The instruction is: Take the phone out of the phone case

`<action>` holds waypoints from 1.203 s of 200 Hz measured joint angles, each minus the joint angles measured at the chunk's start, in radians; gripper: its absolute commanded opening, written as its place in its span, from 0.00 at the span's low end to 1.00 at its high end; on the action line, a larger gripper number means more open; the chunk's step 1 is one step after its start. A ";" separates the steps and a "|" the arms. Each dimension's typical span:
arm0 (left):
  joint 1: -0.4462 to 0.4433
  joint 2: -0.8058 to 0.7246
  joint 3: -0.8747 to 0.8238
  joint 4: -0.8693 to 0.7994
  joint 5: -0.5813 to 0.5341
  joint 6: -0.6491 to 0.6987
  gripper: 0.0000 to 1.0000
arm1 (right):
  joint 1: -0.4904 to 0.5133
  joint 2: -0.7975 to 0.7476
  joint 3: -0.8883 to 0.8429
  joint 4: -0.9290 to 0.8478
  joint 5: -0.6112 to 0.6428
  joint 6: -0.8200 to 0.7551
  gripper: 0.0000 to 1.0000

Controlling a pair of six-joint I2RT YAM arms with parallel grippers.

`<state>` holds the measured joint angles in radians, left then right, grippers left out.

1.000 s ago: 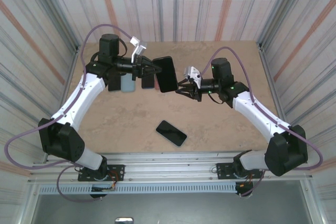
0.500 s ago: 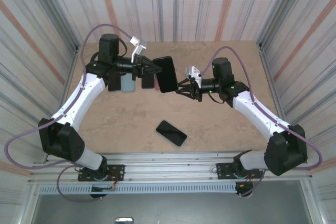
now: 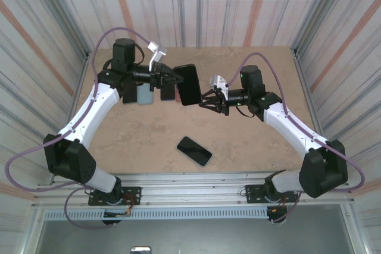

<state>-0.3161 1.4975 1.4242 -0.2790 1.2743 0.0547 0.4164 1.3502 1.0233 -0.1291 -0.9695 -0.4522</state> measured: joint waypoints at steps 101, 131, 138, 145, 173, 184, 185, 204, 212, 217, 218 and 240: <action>-0.029 0.000 0.000 0.016 -0.016 -0.004 0.00 | -0.007 0.039 0.008 0.009 -0.003 0.057 0.29; -0.059 0.000 0.000 0.016 -0.006 -0.008 0.00 | -0.024 0.065 0.016 0.019 0.009 0.087 0.29; -0.064 0.000 0.000 0.014 -0.003 -0.012 0.00 | -0.025 0.070 0.019 0.031 0.010 0.098 0.29; -0.072 0.000 -0.001 0.010 -0.001 -0.014 0.00 | -0.023 0.073 0.029 0.043 0.010 0.105 0.29; -0.095 0.007 -0.007 -0.008 0.000 -0.019 0.00 | -0.018 0.073 0.067 0.102 -0.012 0.122 0.30; -0.094 0.014 -0.007 -0.008 -0.003 -0.025 0.00 | -0.018 0.071 0.068 0.113 -0.024 0.129 0.31; -0.094 0.014 -0.007 -0.008 -0.003 -0.026 0.00 | -0.018 0.071 0.068 0.114 -0.025 0.129 0.31; -0.089 0.029 -0.007 -0.006 -0.019 -0.042 0.00 | -0.018 0.071 0.068 0.115 -0.039 0.131 0.31; -0.085 0.035 -0.007 -0.006 -0.029 -0.055 0.00 | -0.018 0.070 0.068 0.115 -0.041 0.131 0.32; -0.082 0.038 -0.007 -0.004 -0.030 -0.066 0.00 | -0.019 0.070 0.068 0.115 -0.041 0.132 0.32; -0.082 0.038 -0.007 -0.004 -0.030 -0.068 0.00 | -0.019 0.070 0.068 0.115 -0.041 0.132 0.31; -0.062 0.040 -0.007 0.046 -0.050 -0.163 0.00 | -0.038 0.064 0.057 0.131 -0.033 0.161 0.33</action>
<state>-0.3779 1.5379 1.4170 -0.2329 1.2247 -0.1078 0.3782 1.4147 1.0805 0.0021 -1.0023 -0.2913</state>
